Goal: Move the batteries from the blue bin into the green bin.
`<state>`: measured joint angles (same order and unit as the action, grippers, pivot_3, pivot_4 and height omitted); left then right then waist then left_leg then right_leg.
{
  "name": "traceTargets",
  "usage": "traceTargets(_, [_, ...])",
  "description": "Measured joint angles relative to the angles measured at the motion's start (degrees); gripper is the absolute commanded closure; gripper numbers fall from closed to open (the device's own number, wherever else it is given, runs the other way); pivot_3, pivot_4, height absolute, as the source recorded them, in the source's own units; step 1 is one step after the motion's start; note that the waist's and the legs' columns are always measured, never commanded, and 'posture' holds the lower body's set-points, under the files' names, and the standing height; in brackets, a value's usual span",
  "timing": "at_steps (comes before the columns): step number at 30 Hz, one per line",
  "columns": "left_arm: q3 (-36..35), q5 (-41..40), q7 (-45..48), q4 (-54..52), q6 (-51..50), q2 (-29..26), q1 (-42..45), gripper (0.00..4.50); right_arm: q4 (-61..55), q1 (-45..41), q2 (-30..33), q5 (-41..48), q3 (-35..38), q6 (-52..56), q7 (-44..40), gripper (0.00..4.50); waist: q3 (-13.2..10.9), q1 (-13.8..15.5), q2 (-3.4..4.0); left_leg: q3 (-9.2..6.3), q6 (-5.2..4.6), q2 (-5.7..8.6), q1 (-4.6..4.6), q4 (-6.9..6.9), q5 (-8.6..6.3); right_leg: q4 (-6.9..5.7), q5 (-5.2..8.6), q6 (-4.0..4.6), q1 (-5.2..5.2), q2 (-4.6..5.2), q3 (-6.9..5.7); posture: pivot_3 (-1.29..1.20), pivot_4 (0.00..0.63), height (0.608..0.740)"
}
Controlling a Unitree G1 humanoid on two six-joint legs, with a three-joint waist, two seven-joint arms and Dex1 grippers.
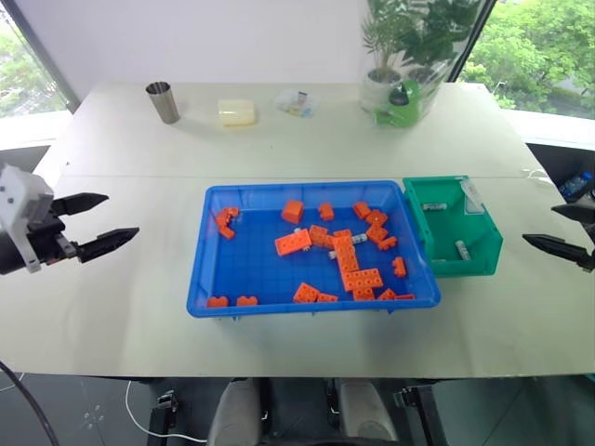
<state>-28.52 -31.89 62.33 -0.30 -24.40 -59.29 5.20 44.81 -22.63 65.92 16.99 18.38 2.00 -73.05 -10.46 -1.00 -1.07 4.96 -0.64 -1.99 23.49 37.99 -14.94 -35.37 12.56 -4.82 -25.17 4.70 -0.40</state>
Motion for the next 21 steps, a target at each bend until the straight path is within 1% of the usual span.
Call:
traceTargets(9, [1.03, -0.48, -0.23, -3.34, -1.24, 2.08, -0.23, 0.0, 2.8, -1.93, -0.02, -0.69, -0.11, -1.54, 0.31, 0.04, 0.0, -0.02, 0.0, 0.03, 0.0, 0.05, -0.02, 0.01, 0.0, -0.03, -0.01, -0.01, 0.02, -0.03, 0.01, 0.0, 0.15, 0.736])
traceTargets(18, [3.27, -0.43, 0.02, -2.95, -1.37, 2.7, 0.25, 0.0, 2.8, -1.81, 0.0, -0.69, -0.09, -1.2, -0.26, 0.04, 0.0, 0.02, 0.0, 0.03, 0.0, 0.08, -0.04, 0.03, 0.01, -0.05, -0.01, -0.02, 0.06, -0.03, 0.02, 0.0, 0.15, 0.736])
traceTargets(21, [4.13, -0.35, 0.19, -2.5, -1.34, 2.7, 1.71, 0.0, 2.74, -1.81, 0.0, -0.68, -0.09, -0.94, -0.24, 0.04, 0.0, 0.04, 0.0, 0.04, 0.0, 0.1, -0.05, 0.04, 0.01, -0.05, -0.01, -0.02, 0.07, -0.04, 0.01, 0.0, 0.15, 0.736])
